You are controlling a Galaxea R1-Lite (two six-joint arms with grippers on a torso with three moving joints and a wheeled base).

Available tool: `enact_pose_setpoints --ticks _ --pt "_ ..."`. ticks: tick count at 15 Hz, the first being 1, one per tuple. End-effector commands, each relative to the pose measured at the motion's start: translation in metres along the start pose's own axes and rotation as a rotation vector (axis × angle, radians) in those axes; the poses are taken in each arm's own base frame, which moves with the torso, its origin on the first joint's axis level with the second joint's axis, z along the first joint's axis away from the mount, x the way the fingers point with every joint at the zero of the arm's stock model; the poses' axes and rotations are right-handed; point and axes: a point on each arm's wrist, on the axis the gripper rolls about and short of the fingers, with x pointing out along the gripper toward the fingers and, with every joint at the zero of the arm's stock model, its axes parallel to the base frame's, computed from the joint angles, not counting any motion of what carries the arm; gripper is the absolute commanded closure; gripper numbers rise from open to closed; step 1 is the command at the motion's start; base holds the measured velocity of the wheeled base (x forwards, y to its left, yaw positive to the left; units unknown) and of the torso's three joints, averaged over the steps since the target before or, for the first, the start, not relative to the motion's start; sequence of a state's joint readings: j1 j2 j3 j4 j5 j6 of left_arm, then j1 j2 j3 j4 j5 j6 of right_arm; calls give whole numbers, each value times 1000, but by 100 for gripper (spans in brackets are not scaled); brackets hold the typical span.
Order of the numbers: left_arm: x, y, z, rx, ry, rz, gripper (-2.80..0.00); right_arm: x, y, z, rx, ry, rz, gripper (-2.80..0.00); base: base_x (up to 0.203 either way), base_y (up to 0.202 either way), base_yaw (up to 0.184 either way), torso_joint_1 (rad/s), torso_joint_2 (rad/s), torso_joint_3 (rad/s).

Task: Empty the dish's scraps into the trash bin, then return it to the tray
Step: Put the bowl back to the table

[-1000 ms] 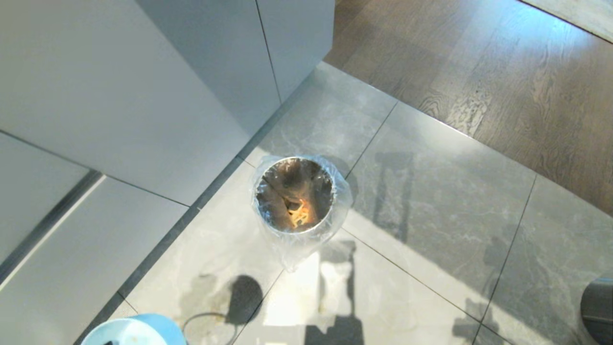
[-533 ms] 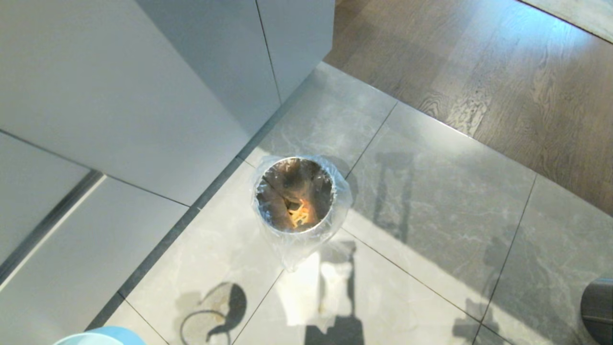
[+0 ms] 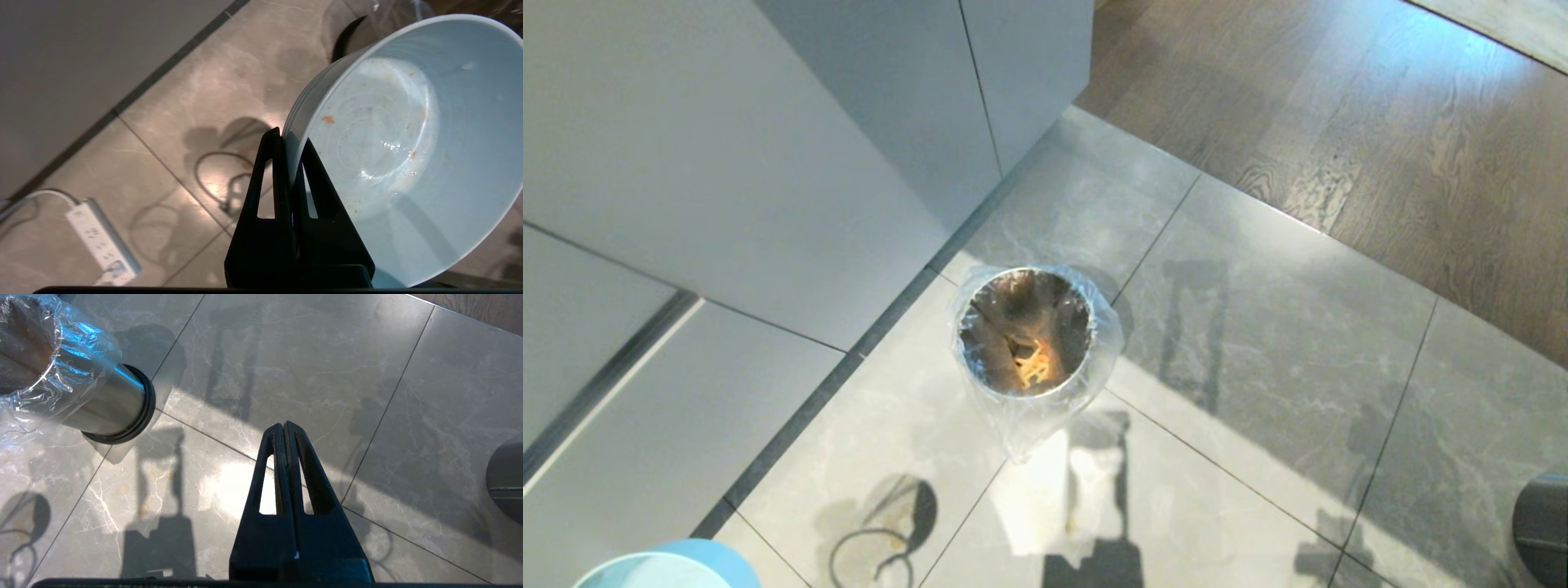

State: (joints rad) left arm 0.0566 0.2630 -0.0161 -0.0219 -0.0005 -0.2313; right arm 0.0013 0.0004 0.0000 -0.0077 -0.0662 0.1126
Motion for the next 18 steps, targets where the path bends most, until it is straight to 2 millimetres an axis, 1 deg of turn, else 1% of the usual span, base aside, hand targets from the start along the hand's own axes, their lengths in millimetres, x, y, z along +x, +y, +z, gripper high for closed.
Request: enact_pose_setpoints --ticks 1,3,4,18 --pt "1 1 -1 102 -3 26 0 0 0 0 1 0 1 0 0 0 0 0 0 0" --pt "1 1 -5 239 25 19 0 0 0 0 1 0 1 0 0 0 0 0 0 0" --pt "1 1 -6 281 34 -5 0 0 0 0 1 1 0 0 0 0 0 0 0 0" --pt "1 1 -6 279 37 -7 0 0 0 0 1 0 1 0 0 0 0 0 0 0"
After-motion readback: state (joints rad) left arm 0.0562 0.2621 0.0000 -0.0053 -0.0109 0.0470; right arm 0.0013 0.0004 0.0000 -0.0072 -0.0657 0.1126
